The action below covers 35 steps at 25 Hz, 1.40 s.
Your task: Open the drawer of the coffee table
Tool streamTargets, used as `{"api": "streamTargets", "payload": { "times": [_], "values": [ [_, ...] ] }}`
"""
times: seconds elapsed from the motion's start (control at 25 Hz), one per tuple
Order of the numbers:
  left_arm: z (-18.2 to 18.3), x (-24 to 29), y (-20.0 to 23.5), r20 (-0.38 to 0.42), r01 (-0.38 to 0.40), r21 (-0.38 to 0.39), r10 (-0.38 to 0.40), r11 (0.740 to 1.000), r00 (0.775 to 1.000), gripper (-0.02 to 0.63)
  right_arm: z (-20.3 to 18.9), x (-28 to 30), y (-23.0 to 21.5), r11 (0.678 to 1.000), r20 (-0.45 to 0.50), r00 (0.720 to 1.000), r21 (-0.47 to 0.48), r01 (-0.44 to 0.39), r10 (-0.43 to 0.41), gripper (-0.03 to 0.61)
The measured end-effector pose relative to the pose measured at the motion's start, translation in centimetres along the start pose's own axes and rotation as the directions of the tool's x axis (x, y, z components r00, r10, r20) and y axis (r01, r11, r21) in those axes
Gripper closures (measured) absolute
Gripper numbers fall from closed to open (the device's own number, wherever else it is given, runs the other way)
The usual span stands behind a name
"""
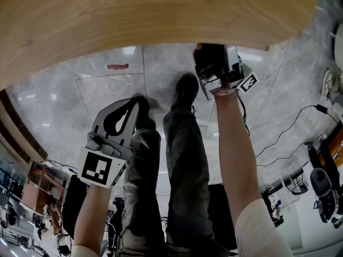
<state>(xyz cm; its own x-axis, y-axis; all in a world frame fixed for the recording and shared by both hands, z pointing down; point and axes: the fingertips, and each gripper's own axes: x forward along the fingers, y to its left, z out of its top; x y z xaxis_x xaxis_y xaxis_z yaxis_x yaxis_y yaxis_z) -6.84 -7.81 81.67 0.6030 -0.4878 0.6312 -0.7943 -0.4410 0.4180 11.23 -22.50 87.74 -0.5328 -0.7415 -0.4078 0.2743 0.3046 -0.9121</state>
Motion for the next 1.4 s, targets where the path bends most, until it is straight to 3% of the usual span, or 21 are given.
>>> {"api": "streamTargets", "payload": {
  "times": [1.4],
  "values": [
    [-1.2, -1.7, -1.0, 0.012, 0.001, 0.009, -0.001, 1.000, 1.000, 0.594, -3.0, -4.3, 2.0, 1.000, -0.032, 0.999, 0.016, 0.014, -0.013, 0.307]
  ]
}}
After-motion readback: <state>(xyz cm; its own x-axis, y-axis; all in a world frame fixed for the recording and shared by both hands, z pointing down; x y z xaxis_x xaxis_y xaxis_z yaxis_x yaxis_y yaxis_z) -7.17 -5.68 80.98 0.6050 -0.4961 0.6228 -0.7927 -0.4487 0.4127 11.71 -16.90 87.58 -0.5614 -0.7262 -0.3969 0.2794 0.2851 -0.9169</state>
